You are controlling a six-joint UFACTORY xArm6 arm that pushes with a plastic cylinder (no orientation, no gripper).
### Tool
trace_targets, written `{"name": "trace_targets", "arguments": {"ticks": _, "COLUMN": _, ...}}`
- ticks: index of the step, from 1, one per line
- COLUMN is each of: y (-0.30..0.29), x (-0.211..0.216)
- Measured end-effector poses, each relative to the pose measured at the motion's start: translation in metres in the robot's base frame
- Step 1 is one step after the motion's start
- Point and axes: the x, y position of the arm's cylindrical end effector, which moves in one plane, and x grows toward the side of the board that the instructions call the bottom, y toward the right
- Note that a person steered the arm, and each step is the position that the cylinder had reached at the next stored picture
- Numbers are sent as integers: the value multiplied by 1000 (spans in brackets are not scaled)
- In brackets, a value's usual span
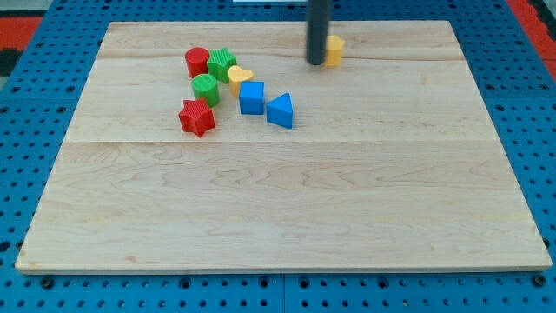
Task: Move the yellow hexagon towards the top right
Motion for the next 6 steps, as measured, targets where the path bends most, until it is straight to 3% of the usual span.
{"name": "trace_targets", "arguments": {"ticks": 1, "y": 29, "x": -17}}
{"name": "trace_targets", "arguments": {"ticks": 3, "y": 0, "x": -32}}
{"name": "trace_targets", "arguments": {"ticks": 4, "y": 39, "x": -51}}
{"name": "trace_targets", "arguments": {"ticks": 6, "y": 25, "x": -35}}
